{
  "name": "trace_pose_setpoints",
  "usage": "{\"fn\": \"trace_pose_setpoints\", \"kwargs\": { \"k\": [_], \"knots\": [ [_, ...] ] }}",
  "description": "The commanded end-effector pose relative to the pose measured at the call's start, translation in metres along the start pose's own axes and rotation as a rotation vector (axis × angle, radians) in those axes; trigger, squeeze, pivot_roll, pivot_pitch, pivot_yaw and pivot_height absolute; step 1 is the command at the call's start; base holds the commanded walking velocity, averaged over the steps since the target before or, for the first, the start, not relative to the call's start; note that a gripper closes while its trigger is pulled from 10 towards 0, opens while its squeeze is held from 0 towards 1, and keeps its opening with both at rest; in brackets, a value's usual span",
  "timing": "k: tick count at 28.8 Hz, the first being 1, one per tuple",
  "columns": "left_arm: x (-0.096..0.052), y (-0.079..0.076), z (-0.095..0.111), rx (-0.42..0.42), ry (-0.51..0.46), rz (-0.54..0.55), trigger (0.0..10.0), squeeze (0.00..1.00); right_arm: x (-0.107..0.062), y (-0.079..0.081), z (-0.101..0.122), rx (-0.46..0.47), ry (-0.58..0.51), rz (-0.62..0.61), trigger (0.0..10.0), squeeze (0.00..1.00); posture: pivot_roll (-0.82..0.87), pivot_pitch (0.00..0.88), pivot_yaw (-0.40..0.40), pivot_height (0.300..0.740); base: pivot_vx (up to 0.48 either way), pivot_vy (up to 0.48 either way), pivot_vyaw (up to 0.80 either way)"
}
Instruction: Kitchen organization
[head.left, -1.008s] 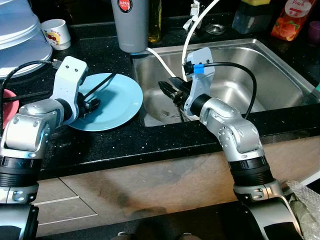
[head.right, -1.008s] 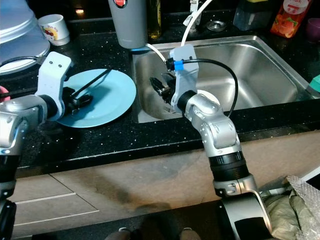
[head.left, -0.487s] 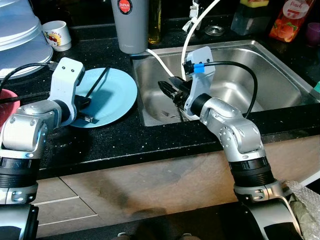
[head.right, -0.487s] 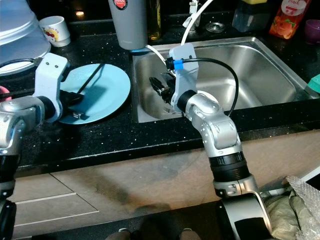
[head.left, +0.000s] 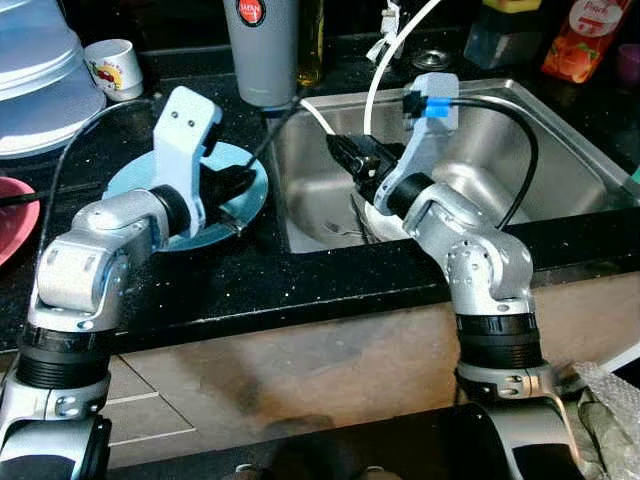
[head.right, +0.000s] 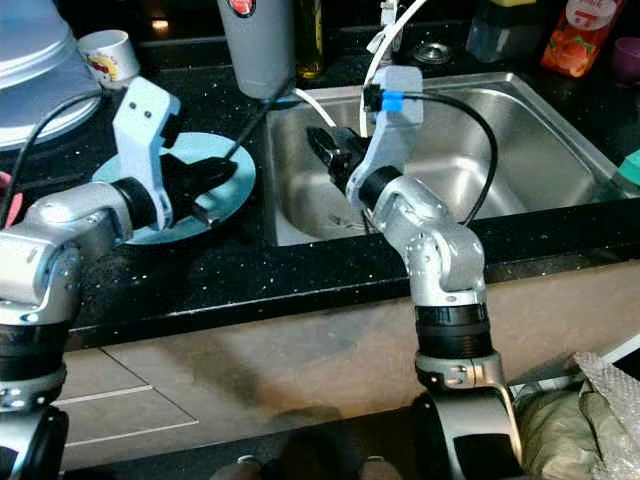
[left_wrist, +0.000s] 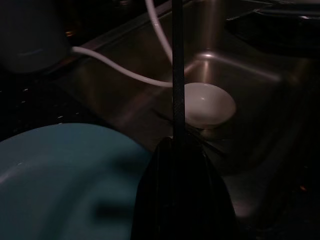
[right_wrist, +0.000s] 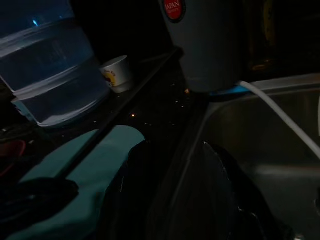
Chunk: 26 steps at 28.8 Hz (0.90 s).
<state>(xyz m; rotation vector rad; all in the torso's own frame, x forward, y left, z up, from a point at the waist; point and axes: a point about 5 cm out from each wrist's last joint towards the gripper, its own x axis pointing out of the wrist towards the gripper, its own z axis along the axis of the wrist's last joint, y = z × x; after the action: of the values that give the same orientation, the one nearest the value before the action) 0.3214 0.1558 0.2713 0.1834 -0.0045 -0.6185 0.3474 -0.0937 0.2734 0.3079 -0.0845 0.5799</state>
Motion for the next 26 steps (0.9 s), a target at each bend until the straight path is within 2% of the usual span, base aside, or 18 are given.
{"fn": "trace_pose_setpoints", "kwargs": {
  "k": [1, 7, 13, 14, 19, 26],
  "knots": [
    [0.0, -0.004, -0.004, -0.005, 0.002, -0.024, 0.0, 0.0, 0.0, 0.007, 0.004, 0.043, -0.016, 0.035, 10.0, 1.0, 0.02, 0.102, 0.015, 0.74, 0.0, 0.0, 0.0],
    [0.005, -0.014, -0.003, -0.047, -0.031, -0.048, 0.0, 0.0, 0.001, 0.023, 0.002, 0.135, -0.005, 0.122, 10.0, 1.0, 0.02, 0.105, 0.017, 0.74, 0.0, 0.0, 0.0],
    [0.006, -0.016, -0.002, -0.06, -0.048, -0.051, 0.0, 0.0, 0.001, 0.033, 0.003, 0.228, 0.004, 0.173, 10.0, 1.0, 0.02, 0.104, 0.02, 0.74, 0.0, 0.0, 0.0],
    [0.007, -0.017, -0.003, -0.062, -0.048, -0.054, 0.0, 0.0, 0.001, 0.036, 0.003, 0.255, 0.003, 0.187, 10.0, 0.0, 0.02, 0.104, 0.02, 0.74, 0.0, 0.0, 0.0],
    [0.008, -0.021, -0.004, -0.065, -0.048, -0.068, 0.0, 0.0, 0.001, 0.039, 0.005, 0.285, 0.003, 0.213, 10.0, 0.0, 0.02, 0.105, 0.02, 0.74, 0.0, 0.0, 0.0],
    [0.007, -0.033, -0.001, -0.058, -0.054, -0.142, 0.0, 0.0, 0.0, 0.037, 0.003, 0.252, 0.016, 0.186, 10.0, 0.0, 0.02, 0.108, 0.019, 0.74, 0.0, 0.0, 0.0]
  ]
}}
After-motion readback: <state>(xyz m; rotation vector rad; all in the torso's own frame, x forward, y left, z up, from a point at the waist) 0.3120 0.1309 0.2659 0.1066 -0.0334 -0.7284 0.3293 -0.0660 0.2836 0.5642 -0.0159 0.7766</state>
